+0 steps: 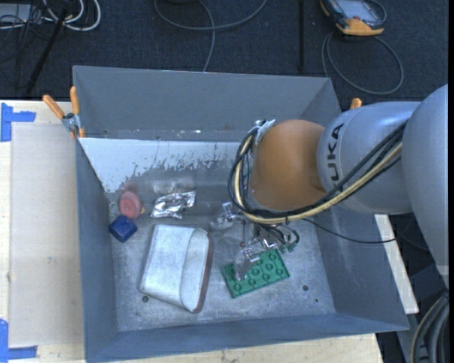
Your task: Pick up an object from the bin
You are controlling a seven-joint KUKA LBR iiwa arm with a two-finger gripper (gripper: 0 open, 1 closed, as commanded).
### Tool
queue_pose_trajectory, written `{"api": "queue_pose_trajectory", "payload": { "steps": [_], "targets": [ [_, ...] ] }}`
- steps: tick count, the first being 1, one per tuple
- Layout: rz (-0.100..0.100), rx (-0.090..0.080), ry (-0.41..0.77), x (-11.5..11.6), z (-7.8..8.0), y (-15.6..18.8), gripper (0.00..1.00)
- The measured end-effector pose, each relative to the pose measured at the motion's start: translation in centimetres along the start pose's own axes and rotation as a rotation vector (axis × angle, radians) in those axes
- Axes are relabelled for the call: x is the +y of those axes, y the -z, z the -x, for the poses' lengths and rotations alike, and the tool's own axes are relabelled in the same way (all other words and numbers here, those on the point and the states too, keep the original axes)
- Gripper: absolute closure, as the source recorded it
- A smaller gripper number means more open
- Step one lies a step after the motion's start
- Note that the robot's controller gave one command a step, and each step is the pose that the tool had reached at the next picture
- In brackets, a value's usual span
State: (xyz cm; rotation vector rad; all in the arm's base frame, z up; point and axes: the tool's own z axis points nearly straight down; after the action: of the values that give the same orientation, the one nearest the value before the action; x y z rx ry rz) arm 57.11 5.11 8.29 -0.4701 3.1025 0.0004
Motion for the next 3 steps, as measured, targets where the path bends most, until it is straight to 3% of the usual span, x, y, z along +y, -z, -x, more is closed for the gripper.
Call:
{"api": "queue_pose_trajectory", "payload": {
  "steps": [1,2,3],
  "targets": [
    [0.001,0.006,-0.162,2.5,-3.3,2.9,0.00],
    [0.006,0.001,-0.151,-4.5,-4.7,-0.9,0.00],
    [0.001,-0.003,-0.150,-4.6,-4.5,-0.6,1.00]
  ]
}}
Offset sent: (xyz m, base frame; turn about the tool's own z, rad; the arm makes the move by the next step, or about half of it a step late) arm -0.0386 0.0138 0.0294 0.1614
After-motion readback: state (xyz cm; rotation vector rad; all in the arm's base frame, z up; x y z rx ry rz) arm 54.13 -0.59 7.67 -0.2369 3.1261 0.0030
